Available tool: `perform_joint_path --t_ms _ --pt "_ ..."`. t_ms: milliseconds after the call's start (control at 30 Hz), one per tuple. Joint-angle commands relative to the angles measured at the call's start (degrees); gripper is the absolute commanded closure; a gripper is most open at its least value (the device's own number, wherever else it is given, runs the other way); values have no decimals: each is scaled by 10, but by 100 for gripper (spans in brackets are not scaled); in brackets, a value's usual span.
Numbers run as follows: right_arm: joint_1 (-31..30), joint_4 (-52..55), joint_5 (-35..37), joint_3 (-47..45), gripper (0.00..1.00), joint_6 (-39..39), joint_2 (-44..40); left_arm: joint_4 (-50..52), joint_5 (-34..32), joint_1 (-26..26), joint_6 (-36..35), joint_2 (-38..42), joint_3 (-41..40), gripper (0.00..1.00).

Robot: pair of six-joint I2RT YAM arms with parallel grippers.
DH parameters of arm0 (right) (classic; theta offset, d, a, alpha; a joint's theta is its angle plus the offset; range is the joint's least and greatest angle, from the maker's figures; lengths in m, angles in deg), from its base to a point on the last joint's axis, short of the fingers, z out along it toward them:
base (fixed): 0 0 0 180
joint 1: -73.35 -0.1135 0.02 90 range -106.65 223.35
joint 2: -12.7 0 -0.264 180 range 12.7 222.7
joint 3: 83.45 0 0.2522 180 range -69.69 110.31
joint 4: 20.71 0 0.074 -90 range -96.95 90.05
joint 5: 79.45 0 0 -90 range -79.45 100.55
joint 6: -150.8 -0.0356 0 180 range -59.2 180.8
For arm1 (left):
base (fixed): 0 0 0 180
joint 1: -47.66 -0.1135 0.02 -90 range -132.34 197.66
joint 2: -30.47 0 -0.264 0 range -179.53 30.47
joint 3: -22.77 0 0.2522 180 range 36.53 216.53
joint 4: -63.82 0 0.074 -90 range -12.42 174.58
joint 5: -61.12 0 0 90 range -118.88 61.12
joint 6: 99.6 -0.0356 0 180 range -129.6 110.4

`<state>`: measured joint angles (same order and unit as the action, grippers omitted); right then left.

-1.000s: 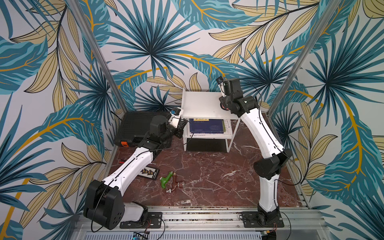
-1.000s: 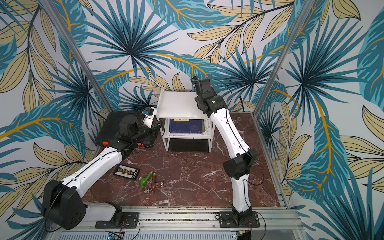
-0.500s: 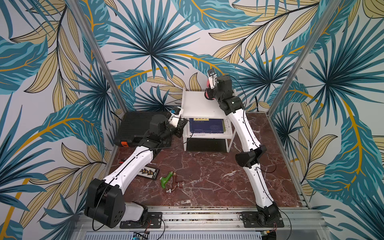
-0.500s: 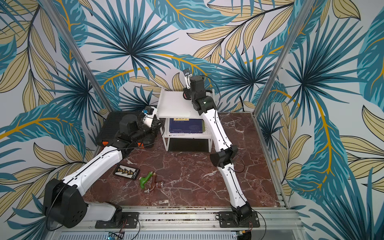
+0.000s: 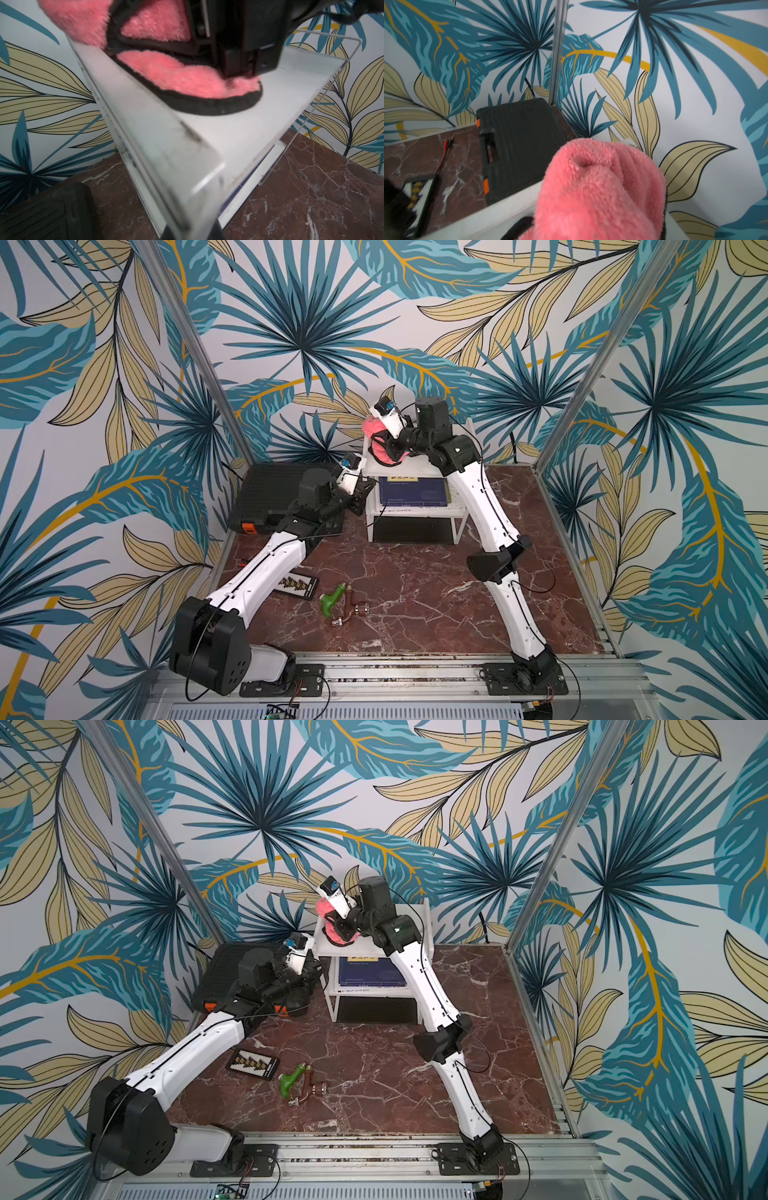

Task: Wipe the bookshelf clean with a cloth
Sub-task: Hold the shelf at the center of the board.

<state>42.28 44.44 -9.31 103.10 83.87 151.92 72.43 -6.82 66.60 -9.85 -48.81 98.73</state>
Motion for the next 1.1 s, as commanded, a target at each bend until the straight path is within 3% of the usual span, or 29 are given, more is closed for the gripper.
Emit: perform_joint_path --t_ms 0,233,533,633,800,900,1067 --pt "-22 300 -35 -29 100 113 -10 46 -61 -14 61 -15 -8 100" --pt "-34 356 -37 -29 100 148 -47 50 -70 -15 63 -8 -9 100" --pt "-47 417 184 -40 100 194 -85 64 -88 -14 52 13 -12 100" --pt "-45 311 248 -185 100 191 -180 65 -90 -15 52 15 -14 100" --pt "-43 -3 314 -587 100 208 -387 52 -90 -15 59 15 -21 100" --pt "-27 -45 314 -657 100 192 -434 60 -93 -14 60 15 -16 100" --pt "-9 -46 470 -734 100 220 -487 69 -80 -15 60 35 -26 93"
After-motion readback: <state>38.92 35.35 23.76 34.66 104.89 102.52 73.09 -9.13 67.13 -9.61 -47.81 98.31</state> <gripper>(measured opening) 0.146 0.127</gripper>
